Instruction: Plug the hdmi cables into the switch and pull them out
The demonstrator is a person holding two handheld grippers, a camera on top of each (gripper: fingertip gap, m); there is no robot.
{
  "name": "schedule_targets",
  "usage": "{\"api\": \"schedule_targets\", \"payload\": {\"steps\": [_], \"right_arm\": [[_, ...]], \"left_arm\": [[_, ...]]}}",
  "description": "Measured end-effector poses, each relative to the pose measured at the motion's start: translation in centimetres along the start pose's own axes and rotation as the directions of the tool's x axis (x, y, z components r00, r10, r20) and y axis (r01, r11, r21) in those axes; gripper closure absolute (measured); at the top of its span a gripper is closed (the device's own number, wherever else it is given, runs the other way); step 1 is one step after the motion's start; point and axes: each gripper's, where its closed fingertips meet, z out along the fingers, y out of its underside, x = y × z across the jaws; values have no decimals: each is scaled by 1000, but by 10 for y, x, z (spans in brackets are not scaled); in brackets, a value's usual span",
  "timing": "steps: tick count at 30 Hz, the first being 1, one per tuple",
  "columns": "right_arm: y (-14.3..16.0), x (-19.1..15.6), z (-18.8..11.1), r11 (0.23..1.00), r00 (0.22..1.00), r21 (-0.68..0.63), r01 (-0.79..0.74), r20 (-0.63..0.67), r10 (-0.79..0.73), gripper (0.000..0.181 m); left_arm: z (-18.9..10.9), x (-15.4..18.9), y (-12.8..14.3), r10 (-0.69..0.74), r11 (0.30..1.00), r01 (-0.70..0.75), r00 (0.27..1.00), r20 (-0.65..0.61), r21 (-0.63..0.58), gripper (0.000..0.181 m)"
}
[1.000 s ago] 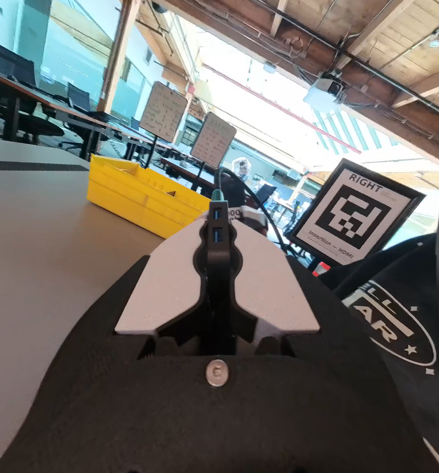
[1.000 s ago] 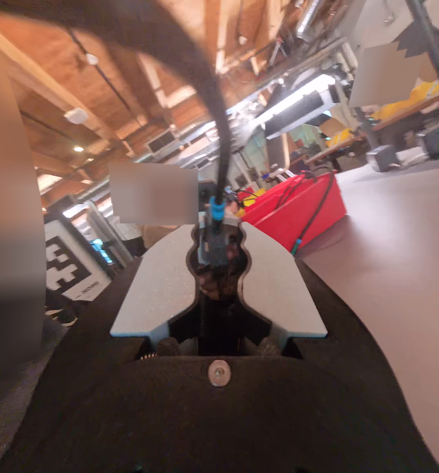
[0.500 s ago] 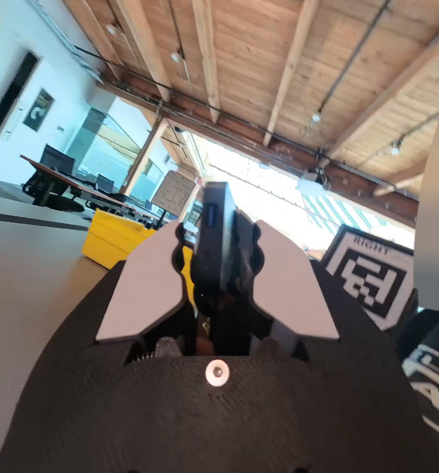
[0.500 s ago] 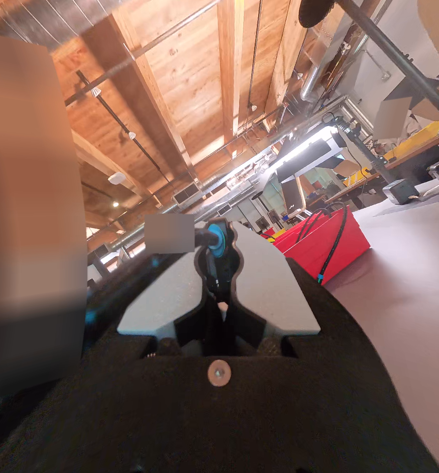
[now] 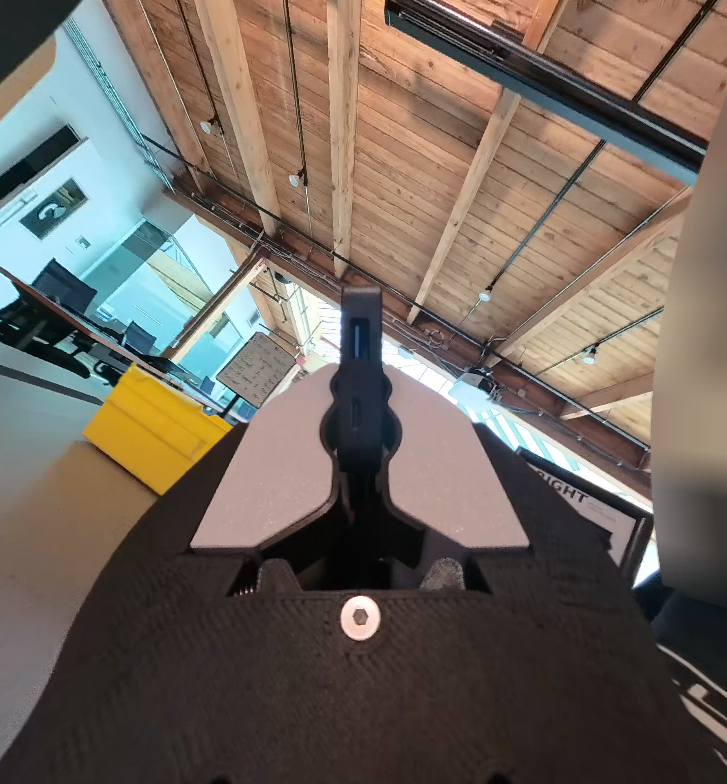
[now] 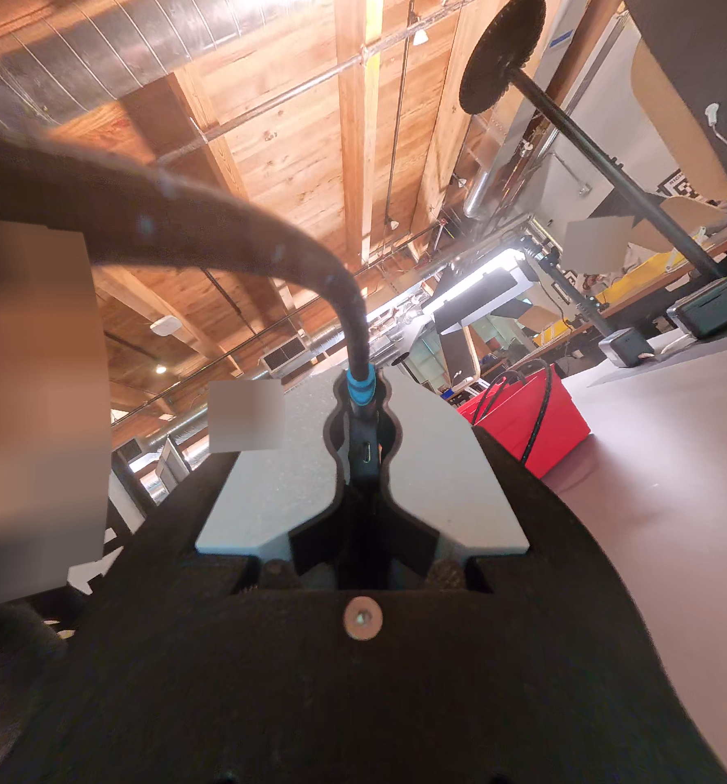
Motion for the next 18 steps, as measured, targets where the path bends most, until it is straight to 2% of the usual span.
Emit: {"api": "schedule_targets", "payload": {"steps": [6,11,14,18], "right_arm": [[6,9,2,995,992,23,98,-79,-96,168],[7,8,2,996,993,14,92,-69,-91,167],[7,10,-1,997,997,60,40,-66,-36,170],[10,12,-7,993,997,101,62,-60,-56,170]], "left_arm": [[-7,-10,-3,-115,990,115,993,-3,78,169],[-7,-8,-5,-68,993,68,998,4,101,168],[-8,-10,-4,-36,992,33,999,27,119,168],[-11,-11,0,11,995,-16,999,48,96,168]]}}
